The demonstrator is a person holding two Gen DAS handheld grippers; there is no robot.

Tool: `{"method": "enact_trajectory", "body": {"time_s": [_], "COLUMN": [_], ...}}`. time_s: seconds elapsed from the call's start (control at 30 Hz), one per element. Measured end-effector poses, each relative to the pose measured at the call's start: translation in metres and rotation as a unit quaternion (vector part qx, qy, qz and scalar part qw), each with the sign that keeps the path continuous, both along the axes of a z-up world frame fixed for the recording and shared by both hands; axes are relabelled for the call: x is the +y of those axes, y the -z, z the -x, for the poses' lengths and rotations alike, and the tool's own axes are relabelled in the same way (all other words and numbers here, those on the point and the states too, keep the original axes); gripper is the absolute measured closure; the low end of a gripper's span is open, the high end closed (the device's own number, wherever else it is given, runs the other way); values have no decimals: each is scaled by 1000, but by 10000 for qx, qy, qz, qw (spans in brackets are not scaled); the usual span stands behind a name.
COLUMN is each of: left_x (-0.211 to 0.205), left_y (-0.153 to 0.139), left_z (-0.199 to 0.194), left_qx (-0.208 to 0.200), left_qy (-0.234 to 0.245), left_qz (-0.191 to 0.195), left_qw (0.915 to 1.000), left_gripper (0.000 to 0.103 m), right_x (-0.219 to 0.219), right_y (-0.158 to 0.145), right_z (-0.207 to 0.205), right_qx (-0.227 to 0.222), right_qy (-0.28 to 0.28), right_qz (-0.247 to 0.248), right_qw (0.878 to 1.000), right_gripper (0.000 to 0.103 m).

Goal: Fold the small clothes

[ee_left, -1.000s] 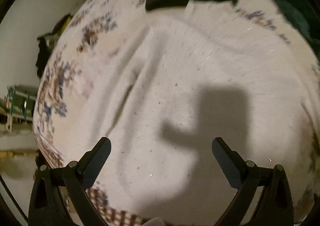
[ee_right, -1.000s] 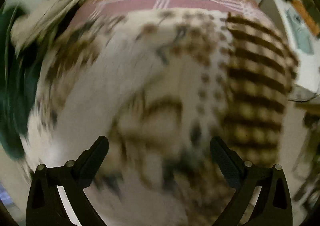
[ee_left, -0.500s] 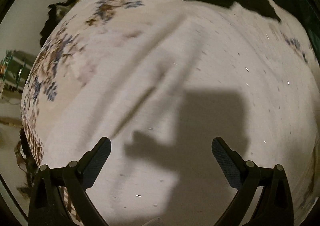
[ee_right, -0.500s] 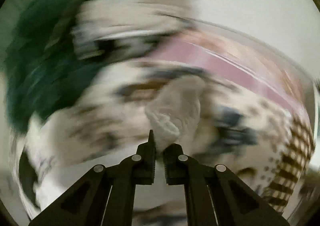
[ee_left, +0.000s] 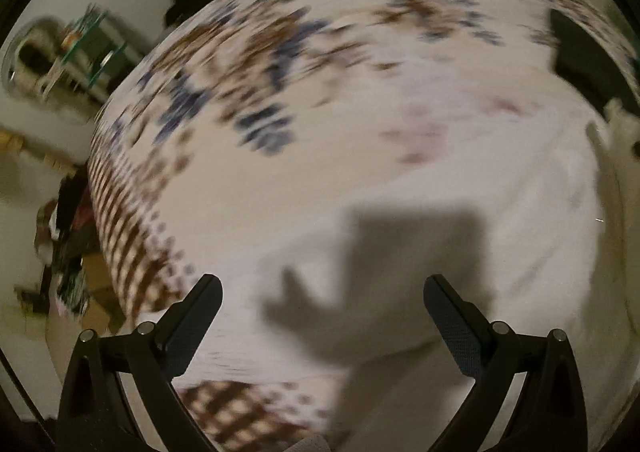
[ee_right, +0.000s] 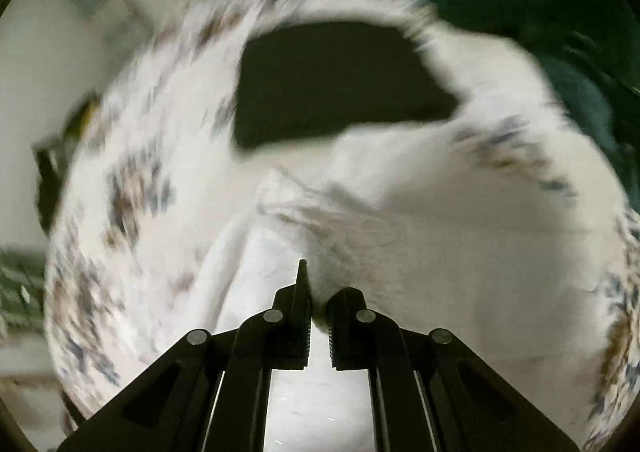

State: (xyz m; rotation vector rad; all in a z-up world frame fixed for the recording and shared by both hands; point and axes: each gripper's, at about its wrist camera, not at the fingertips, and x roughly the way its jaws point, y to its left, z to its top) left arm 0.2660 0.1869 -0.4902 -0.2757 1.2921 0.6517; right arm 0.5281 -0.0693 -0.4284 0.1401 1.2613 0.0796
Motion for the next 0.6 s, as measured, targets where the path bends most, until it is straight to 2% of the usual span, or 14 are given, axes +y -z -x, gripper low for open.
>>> {"method": "enact_trajectory", "body": {"time_s": [0.07, 0.1, 0.13, 0.2, 0.23, 0.27, 0.3, 0.33, 0.37, 0.43, 0.47, 0.5, 0.57, 0.6], "left_x": [28, 40, 52, 69, 81, 90, 98, 103, 110, 117, 119, 122, 126, 130], "left_y": [7, 8, 9, 9, 10, 13, 16, 21, 30, 52, 60, 74, 90, 96], "left_z": [21, 33, 47, 74, 97, 116, 136, 152, 174, 205, 212, 220, 222, 218], "left_qx": [115, 150, 184, 204, 142, 88, 15, -52, -179, -507, -618, -844, -1201, -1503], "left_qy": [-250, -380, -530, -866, -1208, -1499, -1862, -2192, -2639, -3388, -3609, -3943, -4262, -4367], "left_qz": [42, 70, 128, 320, 548, 758, 1040, 1309, 1699, 2469, 2688, 3051, 3320, 3349], "left_qw": [9996, 9991, 9983, 9955, 9911, 9858, 9770, 9669, 9493, 9065, 8909, 8628, 8329, 8213], "left_gripper": [0, 0, 0, 0, 0, 0, 0, 0, 0, 0, 0, 0, 0, 5], "right_x": [45, 65, 65, 70, 64, 59, 49, 41, 25, 2, -11, -17, -36, -48], "right_y": [39, 63, 77, 96, 94, 89, 80, 72, 62, 54, 53, 54, 60, 66], "right_z": [2, 3, 4, 12, 19, 24, 33, 41, 57, 77, 89, 97, 116, 130], "right_qx": [323, 669, 847, 1139, 1121, 1081, 980, 891, 817, 877, 947, 1031, 1254, 1384], "right_qy": [-259, -394, -421, -478, -518, -519, -500, -474, -417, -360, -334, -308, -193, -114], "right_qz": [332, 433, 410, 110, -173, -279, -354, -373, -296, -62, 57, 150, 310, 431], "right_qw": [9986, 9960, 9947, 9923, 9922, 9924, 9933, 9942, 9953, 9955, 9949, 9941, 9914, 9894], "right_gripper": [96, 96, 91, 68, 50, 38, 33, 30, 30, 29, 29, 29, 29, 29]}}
